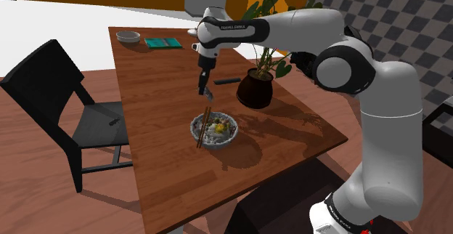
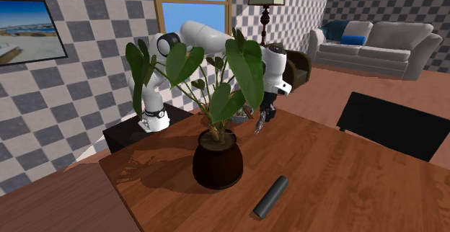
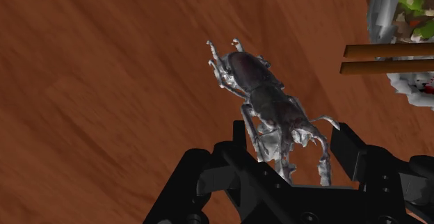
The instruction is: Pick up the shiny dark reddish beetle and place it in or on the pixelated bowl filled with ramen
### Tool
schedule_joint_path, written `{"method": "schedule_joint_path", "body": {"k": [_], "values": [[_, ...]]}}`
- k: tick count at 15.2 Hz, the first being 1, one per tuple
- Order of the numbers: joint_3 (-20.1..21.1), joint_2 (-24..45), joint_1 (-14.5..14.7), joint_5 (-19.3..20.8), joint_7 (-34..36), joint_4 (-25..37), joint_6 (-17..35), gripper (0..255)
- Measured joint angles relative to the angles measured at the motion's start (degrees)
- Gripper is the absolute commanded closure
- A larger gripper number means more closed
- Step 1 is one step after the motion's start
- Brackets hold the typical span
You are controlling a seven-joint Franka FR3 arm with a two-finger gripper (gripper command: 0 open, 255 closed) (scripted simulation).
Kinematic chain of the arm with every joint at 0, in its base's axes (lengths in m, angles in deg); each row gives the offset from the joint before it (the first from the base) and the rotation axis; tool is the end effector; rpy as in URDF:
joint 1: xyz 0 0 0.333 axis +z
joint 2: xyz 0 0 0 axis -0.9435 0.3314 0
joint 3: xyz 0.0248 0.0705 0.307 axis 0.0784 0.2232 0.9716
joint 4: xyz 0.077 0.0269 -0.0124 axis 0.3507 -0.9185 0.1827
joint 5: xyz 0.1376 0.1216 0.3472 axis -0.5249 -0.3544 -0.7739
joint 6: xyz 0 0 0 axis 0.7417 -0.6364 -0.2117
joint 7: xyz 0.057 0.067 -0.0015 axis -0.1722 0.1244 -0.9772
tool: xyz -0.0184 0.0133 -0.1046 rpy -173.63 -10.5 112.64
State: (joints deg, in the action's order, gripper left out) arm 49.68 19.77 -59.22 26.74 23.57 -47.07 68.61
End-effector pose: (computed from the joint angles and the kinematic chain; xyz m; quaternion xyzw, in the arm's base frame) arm 0.6969 0.1455 0.3859 -0.9104 -0.4050 0.0192 0.0828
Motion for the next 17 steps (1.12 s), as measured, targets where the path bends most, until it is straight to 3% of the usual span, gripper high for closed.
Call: {"method": "schedule_joint_path", "body": {"k": [11,17], "values": [[0.0,-0.9,-0.07,0.27,1.2,6.83,-7.63,255],[0.84,-12.53,2.74,0.27,3.77,-10.5,-1.5,255]]}}
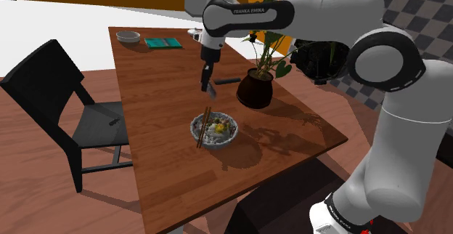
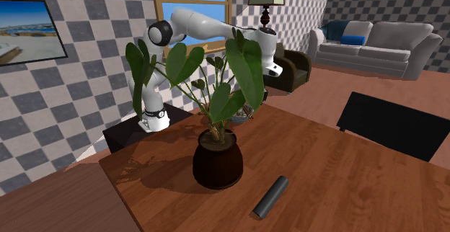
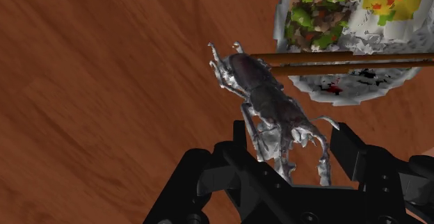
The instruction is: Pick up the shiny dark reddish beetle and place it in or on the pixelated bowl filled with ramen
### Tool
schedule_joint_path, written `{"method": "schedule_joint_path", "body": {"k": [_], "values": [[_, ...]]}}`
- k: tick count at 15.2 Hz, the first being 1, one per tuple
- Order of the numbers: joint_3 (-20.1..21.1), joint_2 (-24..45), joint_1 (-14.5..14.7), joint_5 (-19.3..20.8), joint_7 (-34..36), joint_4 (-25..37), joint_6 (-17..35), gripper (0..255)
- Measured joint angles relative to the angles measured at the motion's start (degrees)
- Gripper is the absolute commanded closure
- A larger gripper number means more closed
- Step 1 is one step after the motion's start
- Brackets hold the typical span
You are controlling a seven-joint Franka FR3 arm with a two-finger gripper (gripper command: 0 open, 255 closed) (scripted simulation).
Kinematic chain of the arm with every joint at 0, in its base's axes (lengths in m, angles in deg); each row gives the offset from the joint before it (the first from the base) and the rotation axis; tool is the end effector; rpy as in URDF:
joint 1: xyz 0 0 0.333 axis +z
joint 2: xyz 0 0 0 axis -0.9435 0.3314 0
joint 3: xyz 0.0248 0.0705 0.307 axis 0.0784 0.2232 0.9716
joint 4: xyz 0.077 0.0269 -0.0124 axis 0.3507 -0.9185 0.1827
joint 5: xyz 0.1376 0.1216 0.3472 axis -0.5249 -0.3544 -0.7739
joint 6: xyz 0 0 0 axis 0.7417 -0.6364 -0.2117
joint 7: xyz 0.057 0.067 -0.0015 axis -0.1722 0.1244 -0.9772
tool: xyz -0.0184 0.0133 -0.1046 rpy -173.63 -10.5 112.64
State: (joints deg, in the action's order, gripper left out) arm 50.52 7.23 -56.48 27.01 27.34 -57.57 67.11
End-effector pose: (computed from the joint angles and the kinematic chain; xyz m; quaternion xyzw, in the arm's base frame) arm 0.6380 0.1744 0.4481 -0.9102 -0.4053 0.0194 0.0830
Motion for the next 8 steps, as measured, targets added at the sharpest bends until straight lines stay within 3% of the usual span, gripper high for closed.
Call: {"method": "schedule_joint_path", "body": {"k": [8], "values": [[2.59,-14.99,4.14,-0.48,5.54,-20.97,6.96,255]]}}
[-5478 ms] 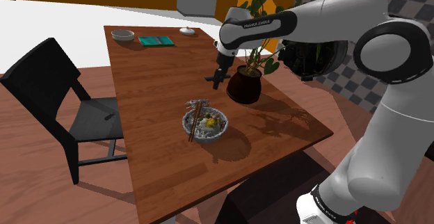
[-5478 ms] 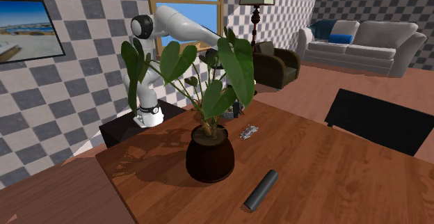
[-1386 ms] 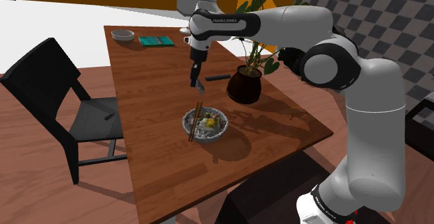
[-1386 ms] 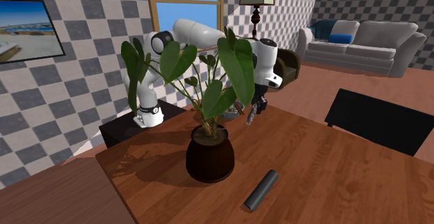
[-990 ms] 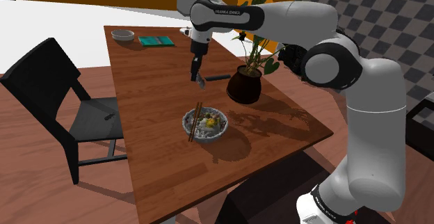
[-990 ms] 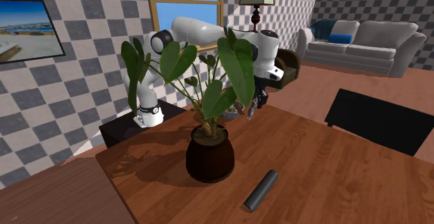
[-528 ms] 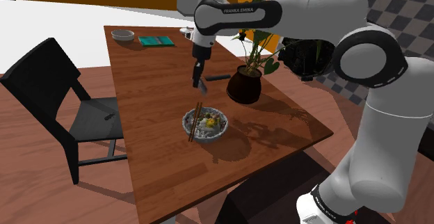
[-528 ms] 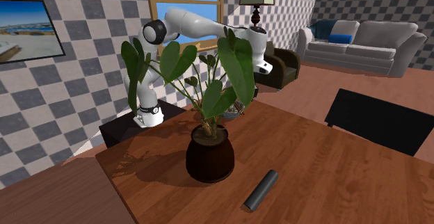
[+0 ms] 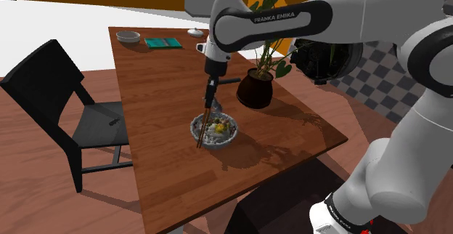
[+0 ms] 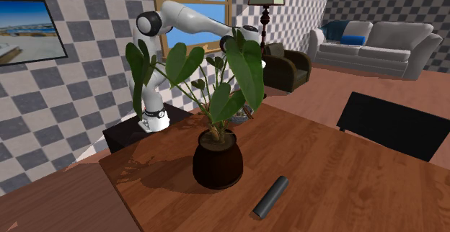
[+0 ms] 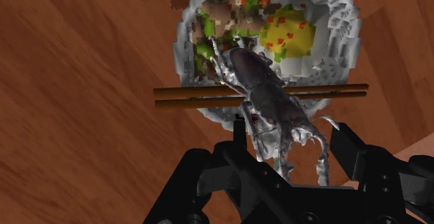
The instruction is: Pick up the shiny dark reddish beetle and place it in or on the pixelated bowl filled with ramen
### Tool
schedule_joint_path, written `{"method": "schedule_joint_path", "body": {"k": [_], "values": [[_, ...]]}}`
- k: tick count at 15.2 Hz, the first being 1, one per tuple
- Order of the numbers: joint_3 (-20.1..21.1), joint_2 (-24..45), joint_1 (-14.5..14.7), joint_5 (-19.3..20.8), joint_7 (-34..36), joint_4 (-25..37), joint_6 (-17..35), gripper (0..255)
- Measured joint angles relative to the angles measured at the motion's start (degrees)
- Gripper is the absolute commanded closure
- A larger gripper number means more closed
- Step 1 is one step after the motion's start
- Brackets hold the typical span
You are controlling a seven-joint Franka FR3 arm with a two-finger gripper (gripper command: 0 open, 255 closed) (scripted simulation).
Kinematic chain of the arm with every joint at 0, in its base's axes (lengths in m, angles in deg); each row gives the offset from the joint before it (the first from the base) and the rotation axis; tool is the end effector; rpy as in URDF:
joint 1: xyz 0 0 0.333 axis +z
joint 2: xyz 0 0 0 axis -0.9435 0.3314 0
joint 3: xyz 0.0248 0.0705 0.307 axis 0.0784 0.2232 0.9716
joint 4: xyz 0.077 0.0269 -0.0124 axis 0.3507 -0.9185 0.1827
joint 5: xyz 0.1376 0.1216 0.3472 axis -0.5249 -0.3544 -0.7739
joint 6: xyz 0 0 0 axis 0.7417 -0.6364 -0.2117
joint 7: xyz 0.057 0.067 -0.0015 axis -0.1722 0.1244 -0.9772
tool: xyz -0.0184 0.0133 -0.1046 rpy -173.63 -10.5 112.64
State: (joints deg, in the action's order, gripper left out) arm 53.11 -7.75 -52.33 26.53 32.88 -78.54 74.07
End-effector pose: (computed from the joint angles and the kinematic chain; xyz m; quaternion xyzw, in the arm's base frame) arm 0.5398 0.2175 0.4489 -0.9101 -0.4054 0.0195 0.0831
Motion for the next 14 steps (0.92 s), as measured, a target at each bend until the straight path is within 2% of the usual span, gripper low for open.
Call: {"method": "schedule_joint_path", "body": {"k": [4,14], "values": [[0.97,-3.86,1.08,-0.39,1.56,-5.86,2.31,255],[1.18,-1.24,1.31,-0.87,0.66,-10.45,9.46,255]]}}
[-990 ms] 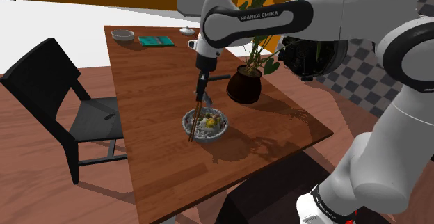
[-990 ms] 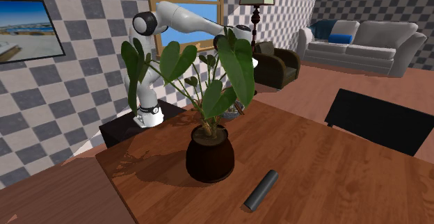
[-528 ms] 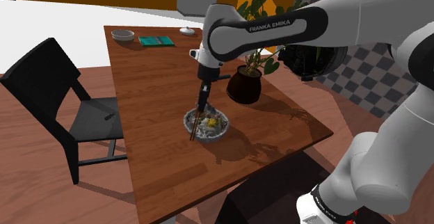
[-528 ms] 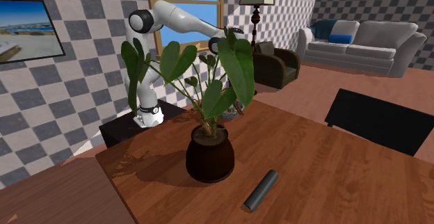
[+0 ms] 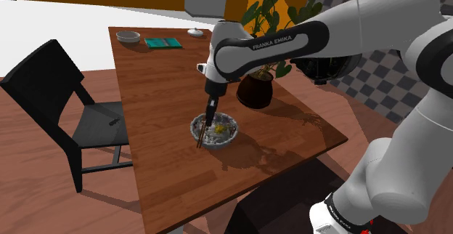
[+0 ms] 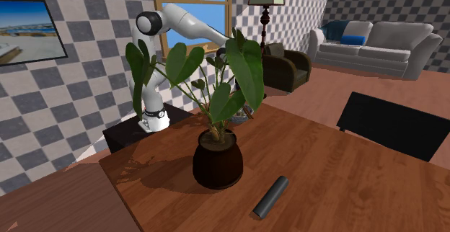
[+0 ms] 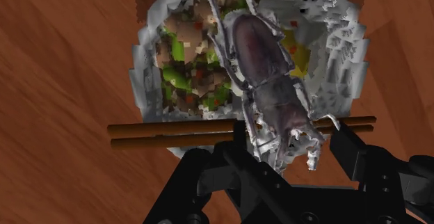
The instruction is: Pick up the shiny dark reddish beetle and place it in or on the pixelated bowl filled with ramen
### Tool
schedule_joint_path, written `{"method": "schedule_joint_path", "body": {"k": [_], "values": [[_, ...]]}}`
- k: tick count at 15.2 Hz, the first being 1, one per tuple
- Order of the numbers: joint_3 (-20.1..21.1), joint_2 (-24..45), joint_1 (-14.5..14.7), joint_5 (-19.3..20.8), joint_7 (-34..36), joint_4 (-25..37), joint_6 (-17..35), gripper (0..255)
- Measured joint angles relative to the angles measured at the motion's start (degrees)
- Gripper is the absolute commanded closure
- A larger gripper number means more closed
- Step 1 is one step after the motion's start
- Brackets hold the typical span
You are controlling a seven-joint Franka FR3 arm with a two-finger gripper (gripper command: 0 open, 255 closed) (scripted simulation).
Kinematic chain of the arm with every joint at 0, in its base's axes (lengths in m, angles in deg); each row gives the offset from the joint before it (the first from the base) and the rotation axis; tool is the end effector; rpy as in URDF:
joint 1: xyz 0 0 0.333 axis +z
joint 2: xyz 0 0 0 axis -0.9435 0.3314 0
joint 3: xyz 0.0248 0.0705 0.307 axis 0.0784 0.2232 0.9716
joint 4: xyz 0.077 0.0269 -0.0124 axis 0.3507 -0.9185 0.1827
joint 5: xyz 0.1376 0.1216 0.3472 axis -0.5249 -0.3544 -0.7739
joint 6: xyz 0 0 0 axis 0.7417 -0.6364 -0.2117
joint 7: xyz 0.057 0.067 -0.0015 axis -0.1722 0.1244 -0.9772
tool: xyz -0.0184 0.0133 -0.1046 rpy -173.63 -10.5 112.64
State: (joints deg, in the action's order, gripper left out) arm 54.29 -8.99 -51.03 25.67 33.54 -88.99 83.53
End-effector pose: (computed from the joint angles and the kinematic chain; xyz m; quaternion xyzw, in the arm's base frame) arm 0.5091 0.2289 0.3910 -0.9103 -0.4051 0.0195 0.0828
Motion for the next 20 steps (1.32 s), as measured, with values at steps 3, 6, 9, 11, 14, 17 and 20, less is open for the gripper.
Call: {"method": "schedule_joint_path", "body": {"k": [3,6,9,11,14,17,20], "values": [[0.03,0.64,0.03,-0.14,-0.29,-1.1,1.72,255],[0.01,0.84,0.01,-0.15,-0.37,-1.1,1.93,255],[0.01,0.85,0.01,-0.15,-0.37,-1.11,1.95,0],[0.01,0.85,0.01,-0.15,-0.37,-1.11,1.95,0],[0.01,0.85,0.01,-0.15,-0.37,-1.11,1.95,0],[-0.13,-0.5,-0.16,-0.02,-0.26,-0.37,-0.12,0],[-0.47,-1.66,-0.53,0.29,-0.21,2.35,-4.01,0]]}}
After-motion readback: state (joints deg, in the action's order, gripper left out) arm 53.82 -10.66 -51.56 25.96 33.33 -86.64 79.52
